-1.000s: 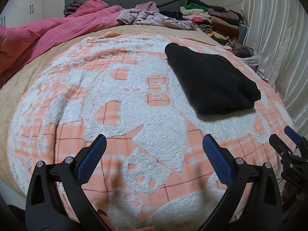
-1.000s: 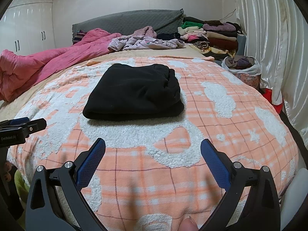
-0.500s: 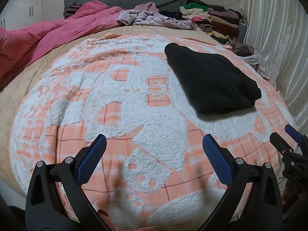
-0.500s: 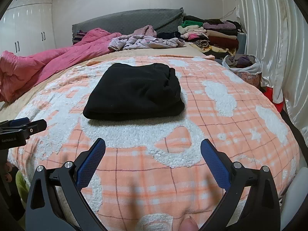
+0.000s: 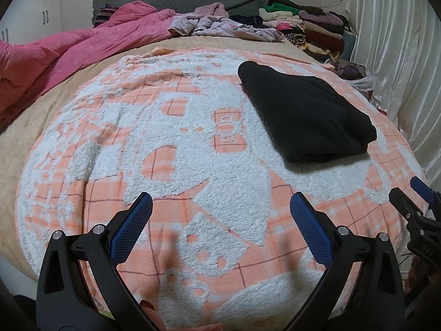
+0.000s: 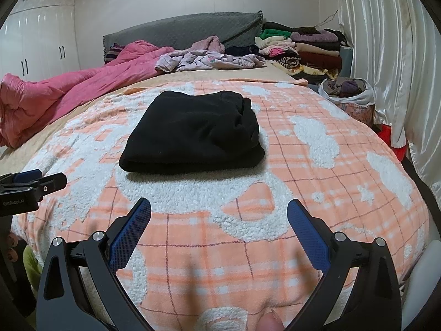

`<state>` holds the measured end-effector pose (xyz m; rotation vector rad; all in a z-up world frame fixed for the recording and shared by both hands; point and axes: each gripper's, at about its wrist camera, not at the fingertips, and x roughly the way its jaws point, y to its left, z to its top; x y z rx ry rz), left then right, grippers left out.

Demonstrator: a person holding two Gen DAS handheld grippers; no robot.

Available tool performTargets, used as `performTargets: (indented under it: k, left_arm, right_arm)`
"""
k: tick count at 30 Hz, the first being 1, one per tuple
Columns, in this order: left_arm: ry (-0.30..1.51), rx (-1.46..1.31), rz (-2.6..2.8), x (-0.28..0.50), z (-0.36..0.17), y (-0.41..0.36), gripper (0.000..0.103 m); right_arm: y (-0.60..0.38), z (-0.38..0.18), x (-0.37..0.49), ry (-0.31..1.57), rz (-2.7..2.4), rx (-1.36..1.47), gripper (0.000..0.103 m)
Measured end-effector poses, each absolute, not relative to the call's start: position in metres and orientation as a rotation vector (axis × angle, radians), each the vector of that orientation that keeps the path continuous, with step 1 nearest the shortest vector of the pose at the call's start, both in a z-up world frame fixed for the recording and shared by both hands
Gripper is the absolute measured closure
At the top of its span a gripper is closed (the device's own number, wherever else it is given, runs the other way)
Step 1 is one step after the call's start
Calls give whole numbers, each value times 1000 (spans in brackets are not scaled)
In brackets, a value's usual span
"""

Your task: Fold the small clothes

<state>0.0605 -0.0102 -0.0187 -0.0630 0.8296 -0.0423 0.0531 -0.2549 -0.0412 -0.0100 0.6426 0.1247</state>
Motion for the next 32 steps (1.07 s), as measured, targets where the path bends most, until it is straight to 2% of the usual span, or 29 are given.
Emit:
performTargets:
  k: [14, 22, 28, 32]
  left_arm:
    - [856, -53, -36, 64, -26, -6, 10]
    - [874, -119, 23, 70, -26, 29, 10]
    - [855, -246, 229, 100, -17, 137, 10]
    - [865, -299, 477, 123, -21, 252, 10]
  right_arm:
    - [-263, -41, 54, 651, 87, -4, 4]
    - [-347, -43, 46, 672, -205, 91, 5]
    - [-502, -56, 1, 699, -635, 242, 5]
    - [-620, -76, -46, 731, -941, 338, 5]
